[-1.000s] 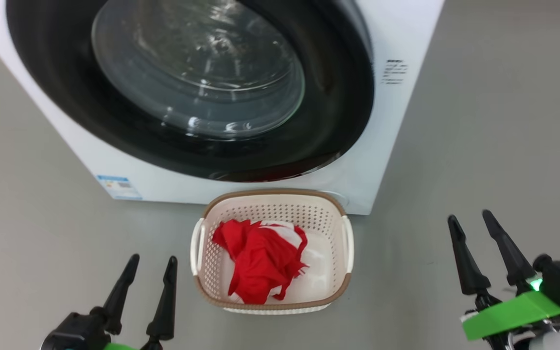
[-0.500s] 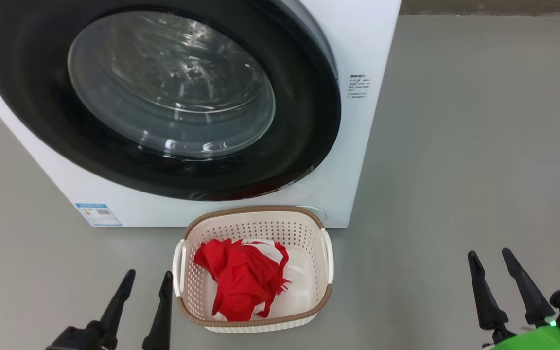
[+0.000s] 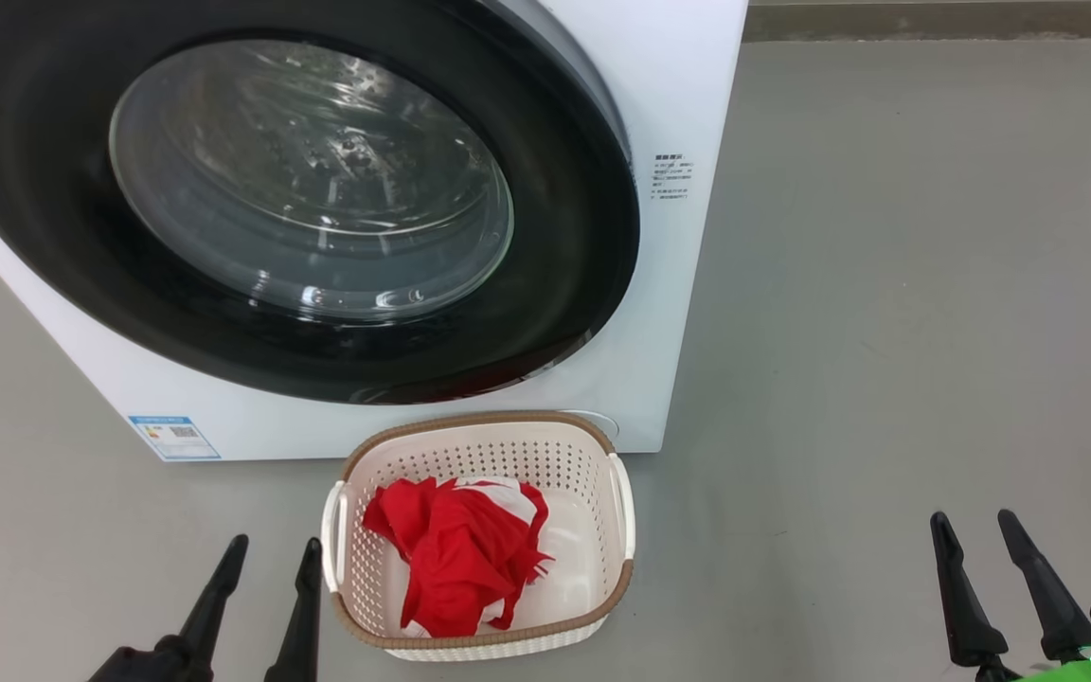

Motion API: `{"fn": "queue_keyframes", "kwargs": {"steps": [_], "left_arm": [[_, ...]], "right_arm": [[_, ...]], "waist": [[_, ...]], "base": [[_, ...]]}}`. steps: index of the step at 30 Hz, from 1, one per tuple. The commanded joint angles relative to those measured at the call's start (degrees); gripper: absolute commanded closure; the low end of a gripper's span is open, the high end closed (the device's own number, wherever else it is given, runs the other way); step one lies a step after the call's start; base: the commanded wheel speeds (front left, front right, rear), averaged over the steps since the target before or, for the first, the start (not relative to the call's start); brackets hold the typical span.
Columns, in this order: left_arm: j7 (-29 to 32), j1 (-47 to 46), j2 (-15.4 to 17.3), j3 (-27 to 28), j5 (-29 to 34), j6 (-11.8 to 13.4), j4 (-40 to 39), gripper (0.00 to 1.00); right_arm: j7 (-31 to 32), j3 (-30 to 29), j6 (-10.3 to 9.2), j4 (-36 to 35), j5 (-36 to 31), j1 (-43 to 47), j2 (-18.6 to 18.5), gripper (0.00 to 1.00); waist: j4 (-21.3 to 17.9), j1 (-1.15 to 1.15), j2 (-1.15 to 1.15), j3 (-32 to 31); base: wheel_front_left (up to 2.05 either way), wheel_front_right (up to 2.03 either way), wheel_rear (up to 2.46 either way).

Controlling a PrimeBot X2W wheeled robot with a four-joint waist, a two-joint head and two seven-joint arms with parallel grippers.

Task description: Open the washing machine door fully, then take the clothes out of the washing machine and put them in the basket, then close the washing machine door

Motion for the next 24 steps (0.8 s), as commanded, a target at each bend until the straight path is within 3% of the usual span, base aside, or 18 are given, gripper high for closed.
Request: {"fn": "queue_keyframes", "kwargs": {"steps": [1,23,24], "left_arm": [[-0.7,-0.6,0.8,2.2,0.3,-0.3,-1.8,0.00],[-0.7,-0.3,0.5,2.9,-0.2,-0.3,-2.9,0.00],[0.0,0.0,-0.1,0.8,-0.1,0.0,-1.2,1.00]], "right_arm": [[-0.4,0.7,-0.06,-1.5,-0.1,-0.3,-0.9,0.00],[-0.4,0.8,-0.06,-1.6,-0.2,-0.6,-0.1,0.00],[0.0,-0.5,0.00,0.2,0.0,0.2,0.7,1.00]], "waist": [[-0.1,0.00,0.00,0.0],[-0.4,0.00,0.00,0.2],[-0.4,0.00,0.00,0.2]], "base": [[0.00,0.00,0.00],[0.00,0.00,0.00],[0.00,0.00,0.00]]}}
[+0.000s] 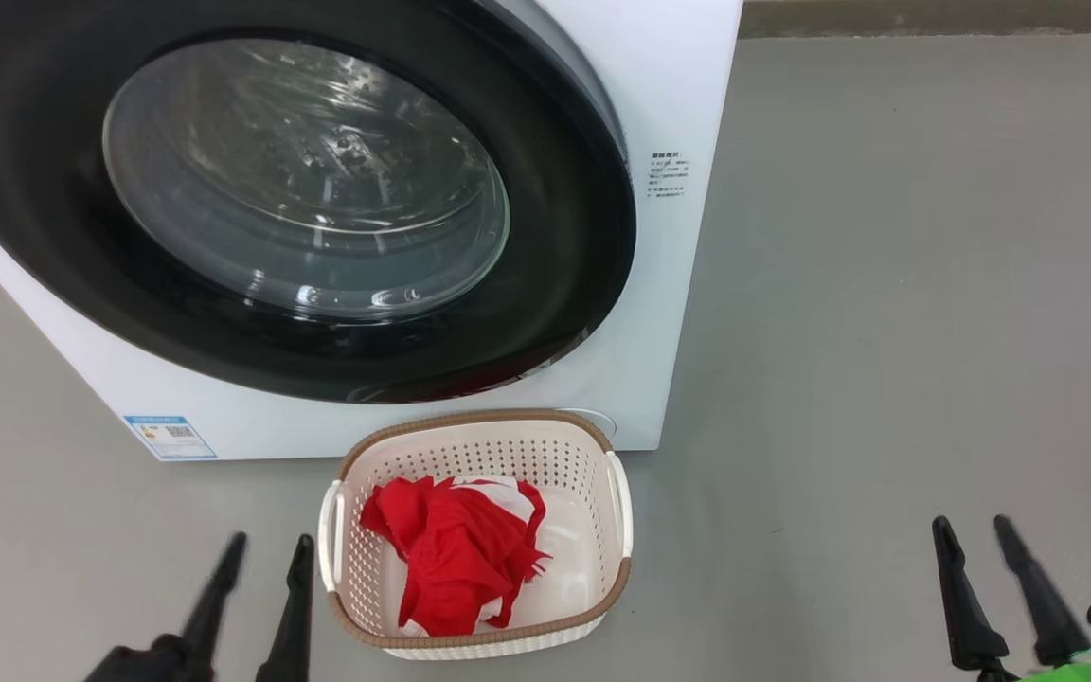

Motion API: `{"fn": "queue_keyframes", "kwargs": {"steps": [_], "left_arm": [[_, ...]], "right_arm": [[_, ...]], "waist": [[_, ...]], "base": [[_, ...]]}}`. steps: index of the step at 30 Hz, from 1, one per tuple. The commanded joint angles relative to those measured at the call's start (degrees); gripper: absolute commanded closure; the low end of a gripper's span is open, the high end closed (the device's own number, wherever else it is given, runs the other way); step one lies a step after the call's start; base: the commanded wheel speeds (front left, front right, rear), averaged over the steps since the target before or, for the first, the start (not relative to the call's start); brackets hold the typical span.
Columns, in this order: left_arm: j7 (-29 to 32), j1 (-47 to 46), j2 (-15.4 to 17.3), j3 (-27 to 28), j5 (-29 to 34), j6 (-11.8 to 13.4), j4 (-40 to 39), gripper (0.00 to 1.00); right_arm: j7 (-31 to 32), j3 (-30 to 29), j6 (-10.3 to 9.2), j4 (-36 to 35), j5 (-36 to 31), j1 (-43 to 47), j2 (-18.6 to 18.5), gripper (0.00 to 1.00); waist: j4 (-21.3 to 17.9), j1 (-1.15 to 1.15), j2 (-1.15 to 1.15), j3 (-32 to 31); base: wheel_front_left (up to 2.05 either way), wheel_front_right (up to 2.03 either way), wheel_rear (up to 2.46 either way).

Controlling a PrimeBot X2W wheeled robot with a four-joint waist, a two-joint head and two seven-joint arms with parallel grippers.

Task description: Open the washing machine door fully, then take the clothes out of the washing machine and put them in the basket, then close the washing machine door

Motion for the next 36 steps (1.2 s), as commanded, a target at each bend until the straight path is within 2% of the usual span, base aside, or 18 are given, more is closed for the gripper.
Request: {"fn": "queue_keyframes", "kwargs": {"steps": [1,9,14,19,36], "left_arm": [[0.1,0.0,-0.2,-0.2,0.0,0.1,0.7,1.00],[0.6,0.6,-1.5,-0.7,-1.2,0.1,4.4,1.00],[1.3,0.4,-1.5,-0.5,-4.4,0.1,4.4,1.00],[2.0,0.0,-1.4,-0.4,-7.6,0.1,4.6,1.00],[4.5,-1.3,-1.2,0.4,-19.0,0.0,4.9,1.00]], "right_arm": [[0.0,0.1,0.00,0.7,0.0,0.0,0.2,1.00],[0.3,0.8,0.00,4.7,1.1,-0.2,2.0,1.00],[1.1,0.8,0.00,4.7,3.8,-0.6,2.0,1.00],[1.8,0.8,-0.01,4.8,6.6,-1.3,2.0,1.00],[4.7,0.6,-0.02,5.0,16.4,-3.5,2.0,1.00]], "waist": [[0.0,0.00,0.00,0.0],[0.0,0.00,0.00,0.0],[-0.2,0.13,0.00,-0.3],[-0.3,0.00,0.00,-0.3],[-0.7,0.00,0.00,-0.8]], "base": [[0.00,0.00,0.00],[0.00,0.00,0.00],[0.00,0.00,0.00],[0.00,0.00,0.00],[0.00,0.00,0.00]]}}
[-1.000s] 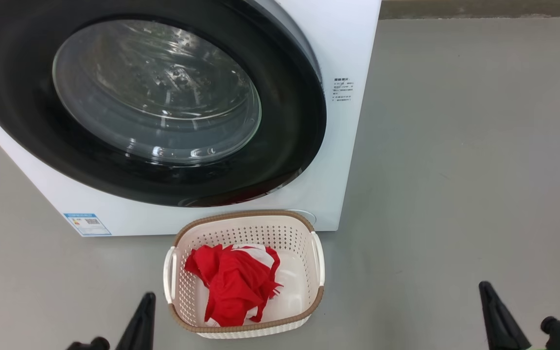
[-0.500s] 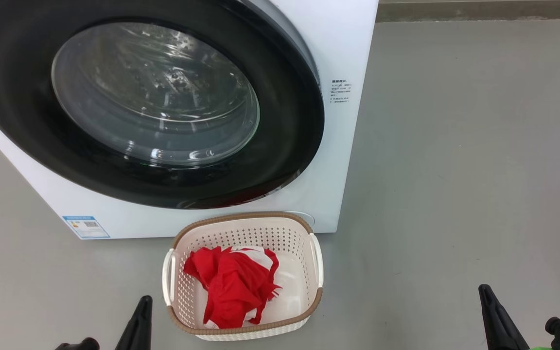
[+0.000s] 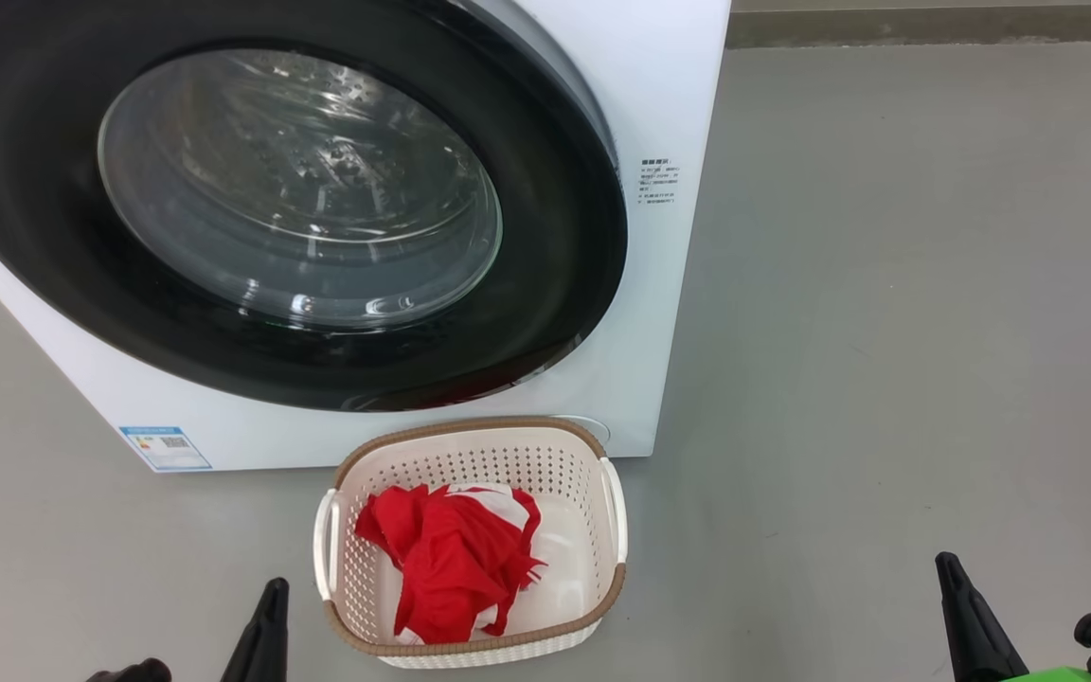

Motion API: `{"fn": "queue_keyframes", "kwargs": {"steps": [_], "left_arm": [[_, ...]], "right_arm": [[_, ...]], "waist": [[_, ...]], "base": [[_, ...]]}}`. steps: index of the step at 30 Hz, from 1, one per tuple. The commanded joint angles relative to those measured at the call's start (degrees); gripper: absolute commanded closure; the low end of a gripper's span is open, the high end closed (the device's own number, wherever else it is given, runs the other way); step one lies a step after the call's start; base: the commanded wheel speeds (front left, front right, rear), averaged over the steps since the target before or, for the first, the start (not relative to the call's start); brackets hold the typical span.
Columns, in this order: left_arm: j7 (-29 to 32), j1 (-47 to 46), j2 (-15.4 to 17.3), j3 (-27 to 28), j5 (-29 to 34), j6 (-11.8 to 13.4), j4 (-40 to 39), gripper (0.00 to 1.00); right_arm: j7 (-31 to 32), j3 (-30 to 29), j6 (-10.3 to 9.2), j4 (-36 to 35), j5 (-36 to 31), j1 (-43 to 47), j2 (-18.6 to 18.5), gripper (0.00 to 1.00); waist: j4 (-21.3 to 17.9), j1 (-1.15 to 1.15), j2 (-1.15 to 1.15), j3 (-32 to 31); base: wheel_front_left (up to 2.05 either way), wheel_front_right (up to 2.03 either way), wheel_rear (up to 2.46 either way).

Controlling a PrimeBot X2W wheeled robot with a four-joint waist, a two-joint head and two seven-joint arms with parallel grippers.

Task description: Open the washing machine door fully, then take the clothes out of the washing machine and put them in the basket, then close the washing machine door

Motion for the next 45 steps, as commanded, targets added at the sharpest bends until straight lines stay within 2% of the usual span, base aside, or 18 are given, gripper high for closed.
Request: {"fn": "queue_keyframes", "kwargs": {"steps": [1,45], "left_arm": [[0.5,-2.2,0.6,1.0,-1.6,-0.1,-1.1,1.00],[7.2,-5.0,0.5,3.6,-28.2,-0.2,-0.6,1.00]], "right_arm": [[0.3,-0.3,-0.02,-1.2,2.0,-2.8,-0.7,1.00],[7.4,-1.3,-0.04,-0.9,25.2,-7.8,-0.3,1.00]], "waist": [[0.0,-0.01,0.00,0.0],[-1.0,-0.01,0.00,-1.1]], "base": [[0.00,0.00,0.00],[0.00,0.00,0.00]]}}
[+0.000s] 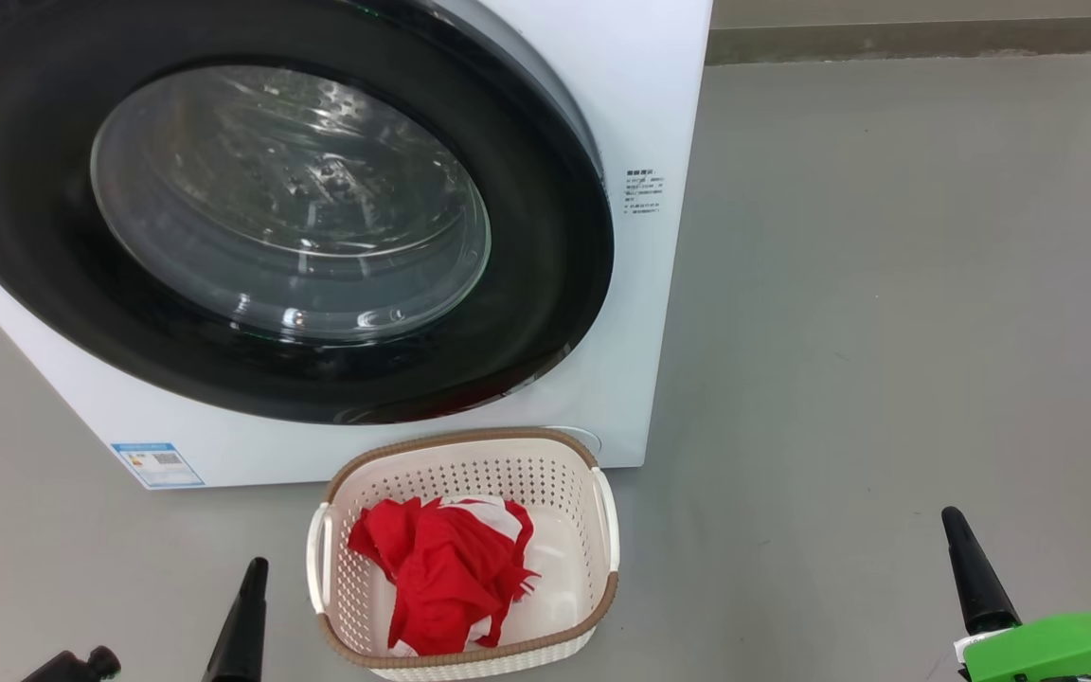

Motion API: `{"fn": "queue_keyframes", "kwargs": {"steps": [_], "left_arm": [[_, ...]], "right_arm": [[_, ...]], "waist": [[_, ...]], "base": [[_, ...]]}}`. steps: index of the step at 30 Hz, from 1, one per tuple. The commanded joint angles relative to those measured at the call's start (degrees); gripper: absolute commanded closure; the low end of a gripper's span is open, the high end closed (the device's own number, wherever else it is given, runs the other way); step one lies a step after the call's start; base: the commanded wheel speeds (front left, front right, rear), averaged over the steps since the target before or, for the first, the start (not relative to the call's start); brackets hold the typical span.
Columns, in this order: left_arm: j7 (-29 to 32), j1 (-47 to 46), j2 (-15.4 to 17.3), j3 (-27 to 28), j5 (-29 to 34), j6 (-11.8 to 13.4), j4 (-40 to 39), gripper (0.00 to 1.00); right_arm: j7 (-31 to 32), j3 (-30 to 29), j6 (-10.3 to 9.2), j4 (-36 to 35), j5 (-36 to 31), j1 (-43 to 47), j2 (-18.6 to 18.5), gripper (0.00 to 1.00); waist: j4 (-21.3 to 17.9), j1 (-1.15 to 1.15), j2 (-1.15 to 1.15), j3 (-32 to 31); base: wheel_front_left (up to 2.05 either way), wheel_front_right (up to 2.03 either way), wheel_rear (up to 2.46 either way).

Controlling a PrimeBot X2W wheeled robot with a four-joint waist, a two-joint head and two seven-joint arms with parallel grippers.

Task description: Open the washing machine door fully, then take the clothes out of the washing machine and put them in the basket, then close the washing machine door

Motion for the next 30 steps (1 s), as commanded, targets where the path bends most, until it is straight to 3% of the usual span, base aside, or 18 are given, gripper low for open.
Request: {"fn": "queue_keyframes", "kwargs": {"steps": [1,30], "left_arm": [[0.4,-2.3,0.5,1.7,-2.0,-0.2,-1.2,1.00],[5.0,-4.2,0.2,3.7,-19.1,-0.3,-0.8,1.00]], "right_arm": [[0.4,0.3,-0.03,-1.3,1.6,-3.0,-0.6,1.00],[5.2,-0.5,-0.04,-1.1,16.6,-6.3,-0.2,1.00]], "waist": [[0.0,0.00,0.00,0.0],[-0.7,0.00,0.00,-0.8]], "base": [[0.00,0.00,0.00],[0.00,0.00,0.00]]}}
